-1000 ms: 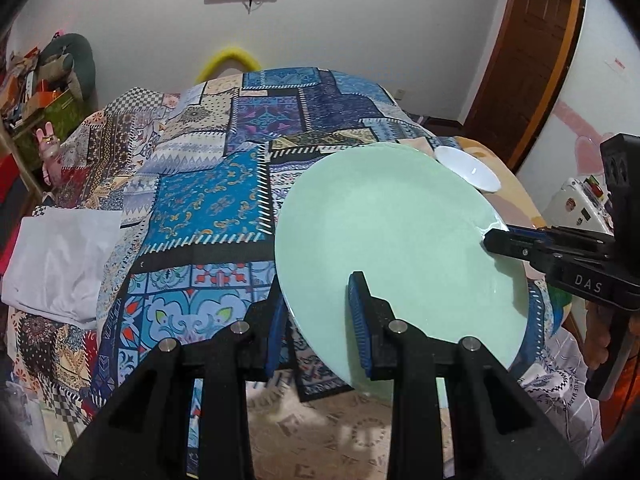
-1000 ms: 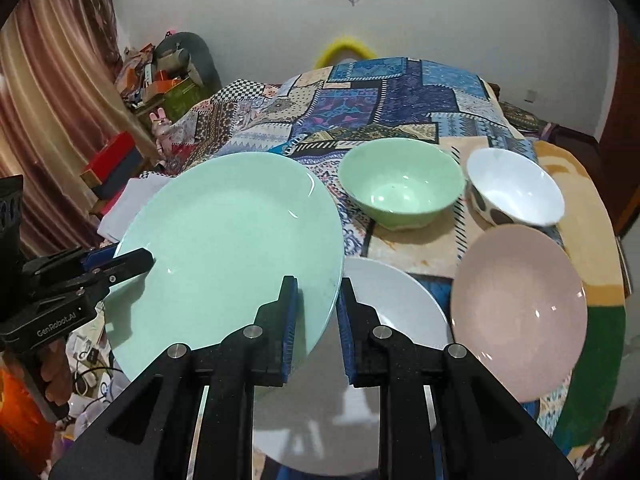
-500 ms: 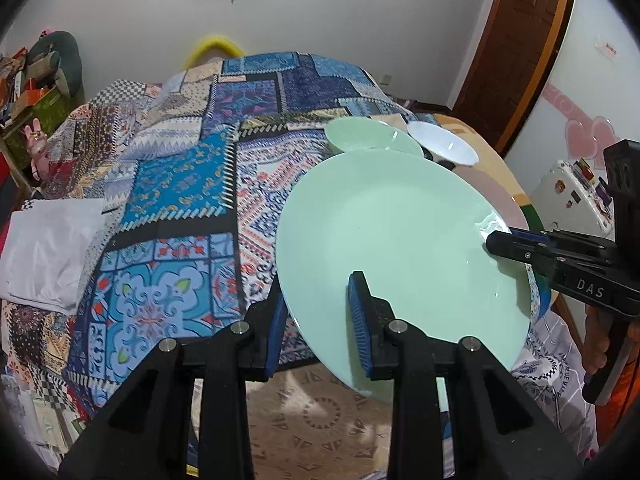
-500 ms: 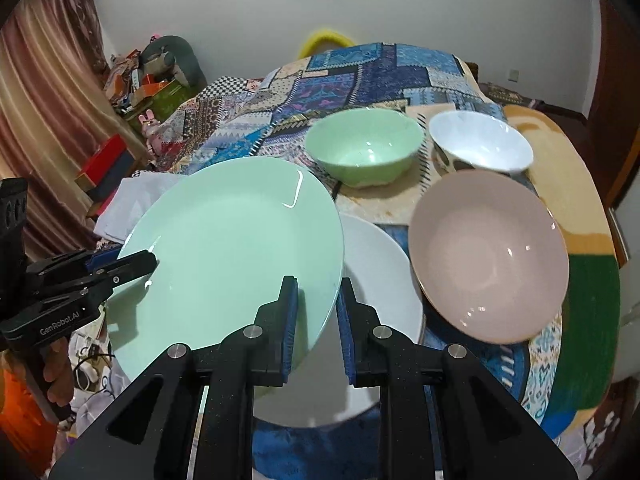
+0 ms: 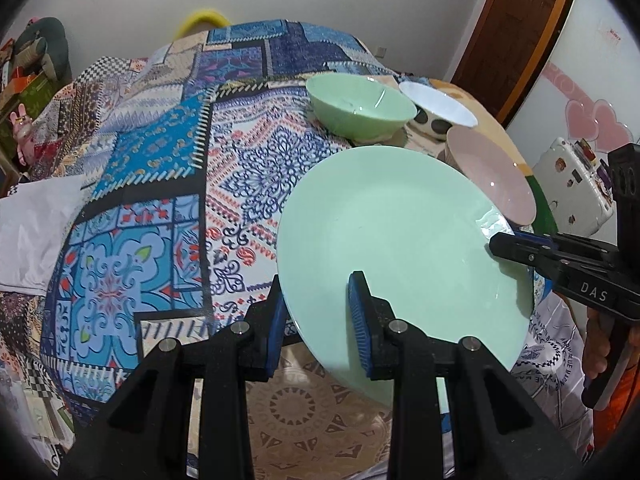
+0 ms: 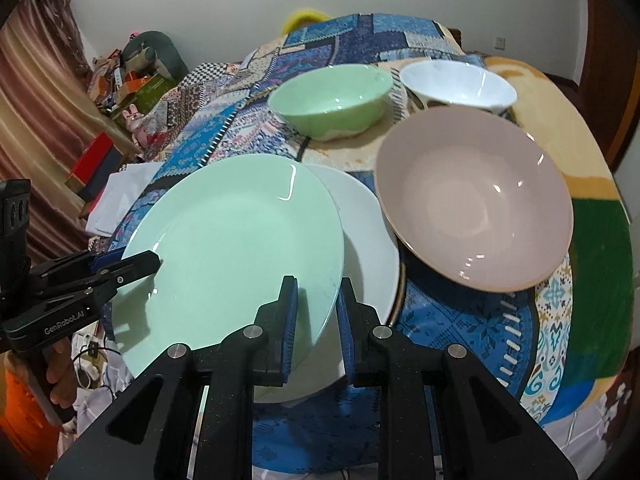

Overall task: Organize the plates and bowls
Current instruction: 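Carry the pale green plate with both grippers over the white plate, then lower the pale green plate onto the white plate and open both grippers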

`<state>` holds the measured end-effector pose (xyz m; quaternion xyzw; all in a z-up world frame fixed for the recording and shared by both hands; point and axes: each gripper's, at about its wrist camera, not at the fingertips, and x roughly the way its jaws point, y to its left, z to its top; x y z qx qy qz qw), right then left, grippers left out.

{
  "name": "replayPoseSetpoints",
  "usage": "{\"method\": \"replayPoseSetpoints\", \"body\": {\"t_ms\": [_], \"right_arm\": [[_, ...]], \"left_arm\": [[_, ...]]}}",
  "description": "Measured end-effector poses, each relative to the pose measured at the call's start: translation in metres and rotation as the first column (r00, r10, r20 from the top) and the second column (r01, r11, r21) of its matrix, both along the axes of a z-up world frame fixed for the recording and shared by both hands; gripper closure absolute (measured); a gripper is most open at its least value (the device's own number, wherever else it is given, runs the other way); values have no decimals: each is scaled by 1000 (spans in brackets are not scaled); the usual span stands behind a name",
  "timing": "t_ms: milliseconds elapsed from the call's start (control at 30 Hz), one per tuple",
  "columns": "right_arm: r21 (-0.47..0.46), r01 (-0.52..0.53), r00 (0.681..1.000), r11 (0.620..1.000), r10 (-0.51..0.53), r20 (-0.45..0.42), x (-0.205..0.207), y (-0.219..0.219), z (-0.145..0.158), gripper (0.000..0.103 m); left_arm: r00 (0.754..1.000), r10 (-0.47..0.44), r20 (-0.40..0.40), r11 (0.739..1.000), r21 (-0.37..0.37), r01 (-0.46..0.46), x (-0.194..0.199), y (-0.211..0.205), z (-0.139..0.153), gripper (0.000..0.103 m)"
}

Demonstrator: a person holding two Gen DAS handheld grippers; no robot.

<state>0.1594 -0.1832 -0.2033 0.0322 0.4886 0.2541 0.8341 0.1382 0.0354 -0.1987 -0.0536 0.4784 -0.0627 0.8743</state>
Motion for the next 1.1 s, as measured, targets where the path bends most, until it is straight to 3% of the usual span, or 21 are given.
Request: {"method": "replayPoseSetpoints", "body": {"t_ms": [367, 733, 1100], "right_arm": [[2, 24, 999, 1000, -24, -36, 5, -9, -11, 85], [12, 29, 999, 1000, -29, -36, 7, -12, -9, 85], [-47, 45, 999, 998, -44, 19, 3, -13, -1, 83]], "left_arm": [[999, -16, -51, 1000, 0, 16, 19, -9, -22, 73], [999, -12, -37, 996, 86, 15, 33, -15, -24, 73], [999, -39, -34, 997, 58, 41, 32, -18, -23, 73]]}}
